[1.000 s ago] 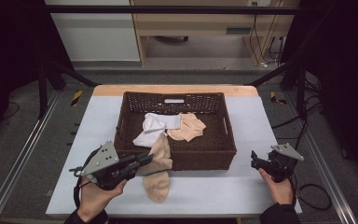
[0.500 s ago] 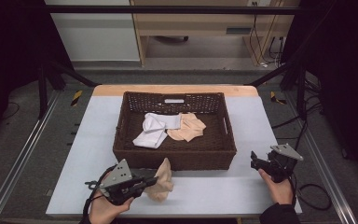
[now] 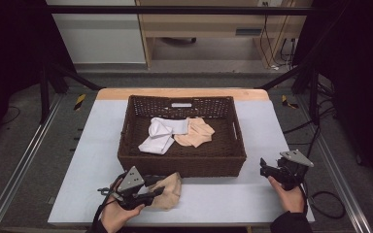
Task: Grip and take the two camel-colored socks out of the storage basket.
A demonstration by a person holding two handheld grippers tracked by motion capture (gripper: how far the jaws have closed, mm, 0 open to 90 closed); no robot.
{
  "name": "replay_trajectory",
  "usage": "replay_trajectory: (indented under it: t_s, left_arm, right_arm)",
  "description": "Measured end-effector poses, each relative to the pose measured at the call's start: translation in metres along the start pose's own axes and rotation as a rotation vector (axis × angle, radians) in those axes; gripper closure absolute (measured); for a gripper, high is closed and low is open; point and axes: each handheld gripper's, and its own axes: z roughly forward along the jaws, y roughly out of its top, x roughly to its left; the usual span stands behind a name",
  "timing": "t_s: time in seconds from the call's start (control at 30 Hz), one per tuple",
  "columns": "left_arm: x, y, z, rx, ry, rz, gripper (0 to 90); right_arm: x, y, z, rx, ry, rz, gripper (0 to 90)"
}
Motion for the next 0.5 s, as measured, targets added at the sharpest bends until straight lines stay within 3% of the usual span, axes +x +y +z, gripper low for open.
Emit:
replay_trajectory:
  t_s: [0.13, 0.4, 0.5]
  left_arm:
    - [0.010, -0.003, -0.013, -0.041, 0.061, -0.037, 35.7]
    - [0.034, -0.020, -0.036, -0.034, 0.182, -0.094, 28.0]
    - [0.040, -0.022, -0.043, -0.056, 0.217, -0.114, 25.4]
  right_arm:
    - [-0.001, 0.000, 0.000, -0.004, 0.001, 0.001, 4.2]
    - [0.000, -0.001, -0.001, -0.001, 0.007, 0.004, 4.0]
    - [0.000, -0.001, -0.001, 0.001, 0.013, 0.006, 4.0]
